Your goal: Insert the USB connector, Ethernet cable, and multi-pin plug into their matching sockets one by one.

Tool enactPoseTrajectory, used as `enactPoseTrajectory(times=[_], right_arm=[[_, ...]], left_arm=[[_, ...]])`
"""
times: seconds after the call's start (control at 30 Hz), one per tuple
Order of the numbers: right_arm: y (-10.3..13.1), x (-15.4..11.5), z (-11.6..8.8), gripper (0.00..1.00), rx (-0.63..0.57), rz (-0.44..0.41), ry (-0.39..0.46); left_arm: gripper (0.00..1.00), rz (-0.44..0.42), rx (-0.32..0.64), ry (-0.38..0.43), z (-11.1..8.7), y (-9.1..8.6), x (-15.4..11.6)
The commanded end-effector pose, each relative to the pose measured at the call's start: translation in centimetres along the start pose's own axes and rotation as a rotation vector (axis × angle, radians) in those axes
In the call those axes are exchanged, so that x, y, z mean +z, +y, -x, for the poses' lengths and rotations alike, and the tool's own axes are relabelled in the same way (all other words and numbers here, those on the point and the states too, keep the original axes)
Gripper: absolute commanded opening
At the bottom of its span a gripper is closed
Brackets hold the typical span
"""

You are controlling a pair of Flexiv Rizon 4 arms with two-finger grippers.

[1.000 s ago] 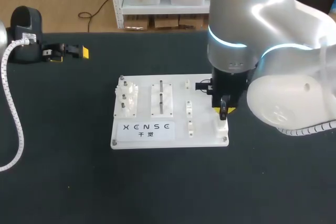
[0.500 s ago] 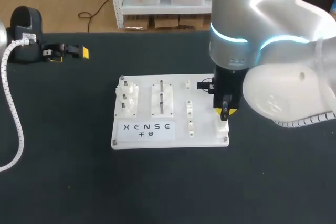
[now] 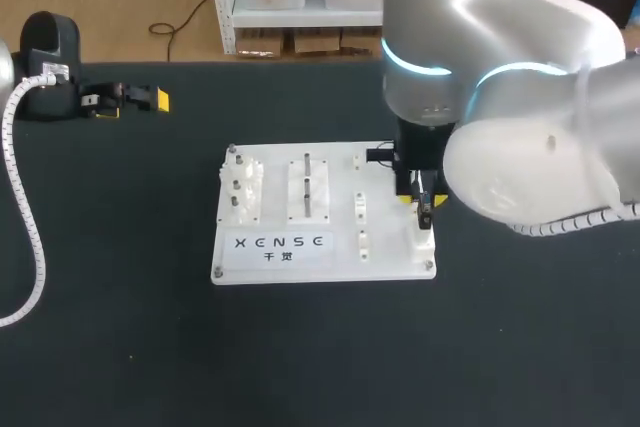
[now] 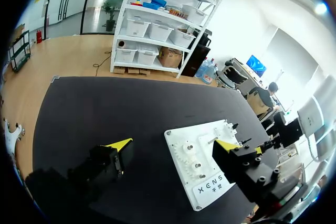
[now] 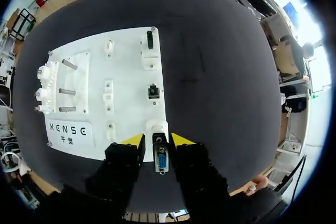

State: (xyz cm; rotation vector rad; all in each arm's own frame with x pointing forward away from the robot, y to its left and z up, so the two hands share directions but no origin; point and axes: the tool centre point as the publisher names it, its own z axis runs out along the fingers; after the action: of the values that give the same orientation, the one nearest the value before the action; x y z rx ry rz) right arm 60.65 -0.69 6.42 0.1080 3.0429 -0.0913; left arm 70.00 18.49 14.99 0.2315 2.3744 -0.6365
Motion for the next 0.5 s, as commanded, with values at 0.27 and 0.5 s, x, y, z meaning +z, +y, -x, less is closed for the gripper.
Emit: enactPoseTrajectory(times=[0.27, 0.5], right_arm=[[-0.1, -5.8, -0.1, 1.0, 0.029, -0.011, -0.169], [-0.1, -5.8, -0.1, 1.0, 0.029, -0.011, -0.169]], left_arm=[[1.0, 0.0, 0.0, 0.0, 0.0, 0.0, 0.0], [1.0, 0.0, 0.0, 0.0, 0.0, 0.0, 0.0]])
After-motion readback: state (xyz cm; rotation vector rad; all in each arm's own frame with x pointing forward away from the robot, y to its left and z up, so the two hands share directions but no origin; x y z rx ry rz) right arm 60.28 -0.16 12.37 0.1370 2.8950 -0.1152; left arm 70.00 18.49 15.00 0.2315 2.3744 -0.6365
